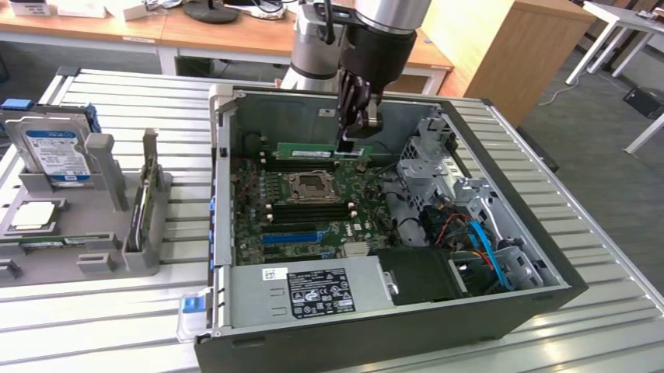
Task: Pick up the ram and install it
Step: 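Pick up the ram and move it above insertion slot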
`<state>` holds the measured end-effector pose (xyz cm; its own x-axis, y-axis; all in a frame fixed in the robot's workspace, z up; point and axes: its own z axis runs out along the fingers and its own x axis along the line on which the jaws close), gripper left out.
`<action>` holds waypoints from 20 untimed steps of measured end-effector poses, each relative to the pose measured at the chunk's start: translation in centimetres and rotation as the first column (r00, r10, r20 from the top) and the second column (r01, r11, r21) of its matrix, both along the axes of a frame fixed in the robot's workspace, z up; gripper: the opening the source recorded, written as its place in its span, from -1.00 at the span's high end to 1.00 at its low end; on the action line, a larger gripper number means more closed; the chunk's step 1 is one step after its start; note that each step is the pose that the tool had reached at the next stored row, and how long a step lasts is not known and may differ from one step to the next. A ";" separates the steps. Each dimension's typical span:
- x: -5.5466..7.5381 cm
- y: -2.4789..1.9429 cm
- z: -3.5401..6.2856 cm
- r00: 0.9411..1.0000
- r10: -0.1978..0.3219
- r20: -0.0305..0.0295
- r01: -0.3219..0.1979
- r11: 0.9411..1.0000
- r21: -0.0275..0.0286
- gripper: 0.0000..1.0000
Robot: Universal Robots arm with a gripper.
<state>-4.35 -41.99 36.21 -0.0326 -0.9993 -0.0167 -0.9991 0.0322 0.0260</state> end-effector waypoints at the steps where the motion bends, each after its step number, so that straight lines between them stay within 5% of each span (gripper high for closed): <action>1: 0.0 0.00 -0.15 1.000 0.000 0.000 0.000 1.000 0.000 0.76; 9: 0.0 0.00 -1.19 1.000 0.000 0.000 0.000 1.000 0.000 0.76; 20: 1.1 0.00 -1.21 1.000 0.000 0.000 0.000 1.000 0.001 0.76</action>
